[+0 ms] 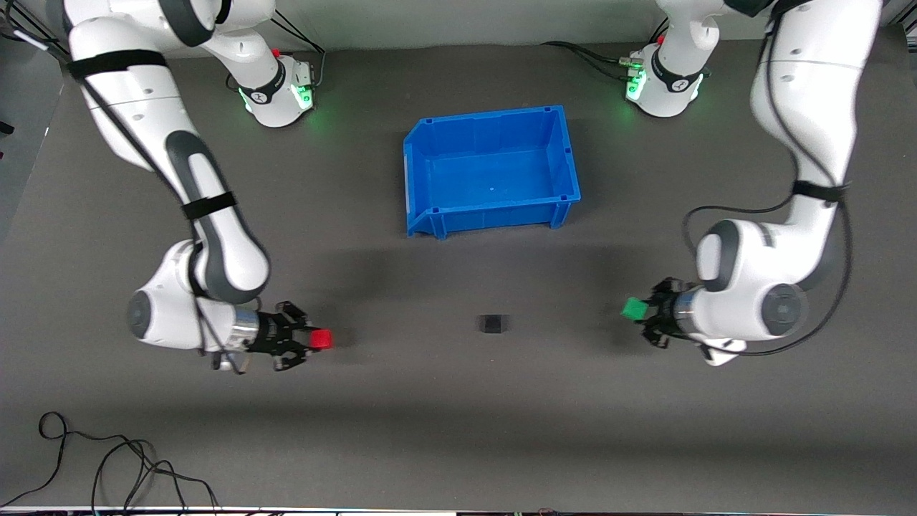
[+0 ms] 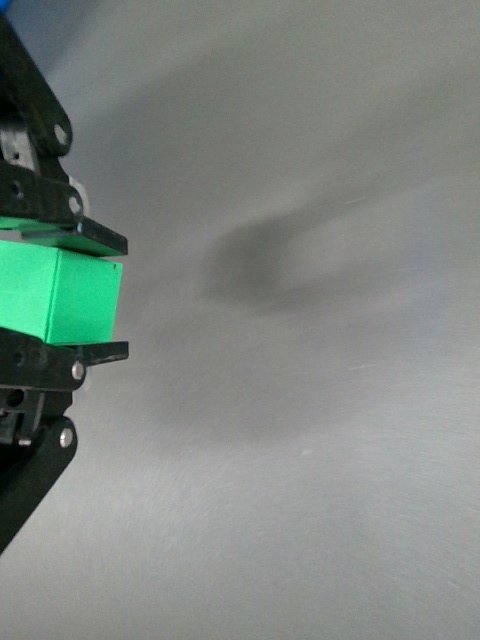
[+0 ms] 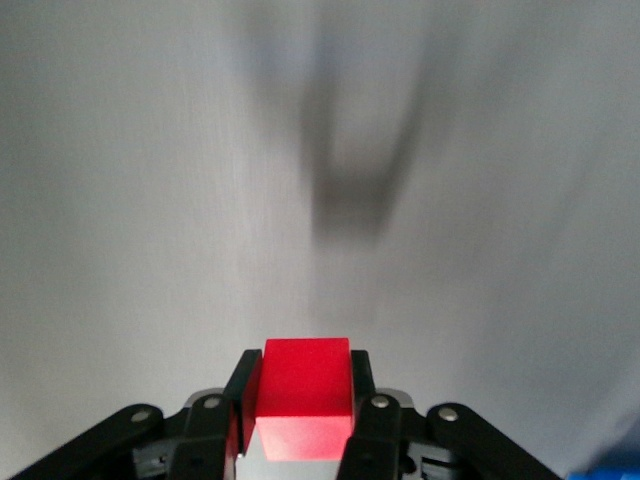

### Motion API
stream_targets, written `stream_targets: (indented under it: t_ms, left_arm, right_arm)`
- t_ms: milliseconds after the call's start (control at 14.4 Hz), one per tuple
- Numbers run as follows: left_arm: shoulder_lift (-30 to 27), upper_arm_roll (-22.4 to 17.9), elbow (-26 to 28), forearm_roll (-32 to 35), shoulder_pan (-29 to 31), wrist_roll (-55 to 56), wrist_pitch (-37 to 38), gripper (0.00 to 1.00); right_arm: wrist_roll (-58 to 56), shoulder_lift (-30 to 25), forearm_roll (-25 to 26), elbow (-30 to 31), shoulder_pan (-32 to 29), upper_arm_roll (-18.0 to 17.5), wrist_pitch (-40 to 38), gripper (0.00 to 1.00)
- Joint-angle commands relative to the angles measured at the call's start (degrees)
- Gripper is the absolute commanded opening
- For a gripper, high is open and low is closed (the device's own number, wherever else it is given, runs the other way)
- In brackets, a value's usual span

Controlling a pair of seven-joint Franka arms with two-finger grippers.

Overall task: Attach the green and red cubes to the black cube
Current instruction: 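Carry the red cube and the green cube toward the black cube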

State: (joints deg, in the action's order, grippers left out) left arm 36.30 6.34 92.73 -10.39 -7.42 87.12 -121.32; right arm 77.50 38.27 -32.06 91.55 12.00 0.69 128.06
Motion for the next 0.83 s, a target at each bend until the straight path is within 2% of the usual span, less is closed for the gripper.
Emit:
stream_targets:
  t_ms: [0,139,347,556,764]
  left_arm:
    - [6.2,-1.1,-5.5,2.7,-5.6,17.5,-4.9,0.01]
    - [6.5,-1.0,-5.3,3.5,-6.7,21.1,-5.0,0.01]
    - [7.4,-0.9,-5.5,3.9,-9.8,32.3,-6.3,0.01]
    - [7.6,-0.8,-5.5,3.3,-12.4,34.4,-7.7,0.0]
    - [7.9,-0.6,-5.1,3.0,-14.0,36.1,-12.4,0.0]
  right_arm:
    - [5.7,1.5,-3.2,-2.9,4.6,0.7,1.4,0.27]
    - [9.8,2.4,-3.6,-3.5,9.0,0.7,5.6,0.27]
    - [13.2,5.1,-3.6,-5.8,14.1,0.7,9.2,0.27]
    - [15.0,7.4,-3.7,-8.0,17.5,0.7,10.5,0.27]
    - [15.0,9.6,-4.8,-9.0,19.4,0.6,11.9,0.28]
